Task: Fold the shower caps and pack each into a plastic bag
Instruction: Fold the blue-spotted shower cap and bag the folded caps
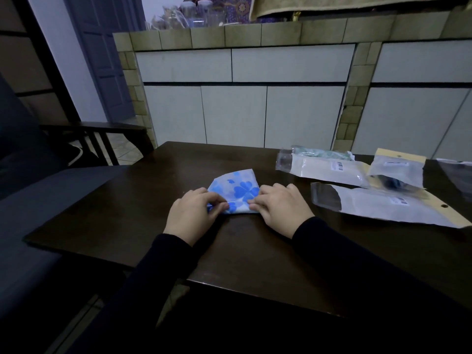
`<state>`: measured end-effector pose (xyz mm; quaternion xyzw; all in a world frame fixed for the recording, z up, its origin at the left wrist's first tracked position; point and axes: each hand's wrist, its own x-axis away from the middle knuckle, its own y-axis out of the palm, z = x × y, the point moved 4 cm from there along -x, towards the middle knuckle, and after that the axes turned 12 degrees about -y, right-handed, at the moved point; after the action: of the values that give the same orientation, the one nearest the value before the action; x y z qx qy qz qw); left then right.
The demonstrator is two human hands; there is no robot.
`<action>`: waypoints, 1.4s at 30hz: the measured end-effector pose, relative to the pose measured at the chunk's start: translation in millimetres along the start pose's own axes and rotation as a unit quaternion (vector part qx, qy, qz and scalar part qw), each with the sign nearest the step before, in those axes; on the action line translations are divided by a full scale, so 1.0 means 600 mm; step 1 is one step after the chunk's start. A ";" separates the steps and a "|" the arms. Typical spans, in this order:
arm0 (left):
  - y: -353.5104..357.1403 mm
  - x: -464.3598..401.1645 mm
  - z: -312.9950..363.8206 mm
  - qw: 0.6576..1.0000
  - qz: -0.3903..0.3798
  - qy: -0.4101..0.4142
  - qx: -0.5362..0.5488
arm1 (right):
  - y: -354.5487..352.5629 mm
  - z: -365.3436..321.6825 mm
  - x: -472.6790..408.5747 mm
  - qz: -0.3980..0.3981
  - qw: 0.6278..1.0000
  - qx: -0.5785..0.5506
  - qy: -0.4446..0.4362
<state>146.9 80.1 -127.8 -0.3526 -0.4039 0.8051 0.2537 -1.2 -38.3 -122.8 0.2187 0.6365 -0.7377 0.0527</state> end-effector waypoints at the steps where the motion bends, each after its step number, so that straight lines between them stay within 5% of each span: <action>1: 0.001 -0.001 -0.005 1.000 -0.022 -0.011 0.011 | 0.000 0.002 0.002 -0.016 1.000 -0.008 0.004; 8: 0.002 -0.005 -0.017 0.995 -0.077 -0.034 0.056 | 0.002 0.012 0.009 -0.063 0.996 -0.044 0.035; 18: -0.009 0.000 -0.005 1.000 -0.024 -0.001 0.019 | -0.008 0.008 0.008 0.010 0.999 -0.046 0.013; 25: 0.001 -0.024 -0.018 0.992 -0.080 -0.067 0.074 | 0.006 0.038 -0.004 0.016 0.954 -0.245 0.169; 29: 0.008 -0.037 -0.022 0.984 -0.107 -0.096 0.105 | 0.015 0.041 -0.023 0.004 0.943 -0.253 0.216; 37: 0.001 -0.018 0.004 0.997 0.065 0.050 0.012 | -0.001 0.021 -0.016 0.089 0.989 -0.094 0.075; 42: 0.015 -0.024 -0.015 0.999 -0.016 0.019 0.041 | 0.004 0.024 -0.016 0.020 0.990 -0.111 0.087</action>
<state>161.9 69.3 -133.8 -0.3506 -0.3713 0.8099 0.2887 4.8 -54.4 -119.8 0.2876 0.7122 -0.6394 0.0360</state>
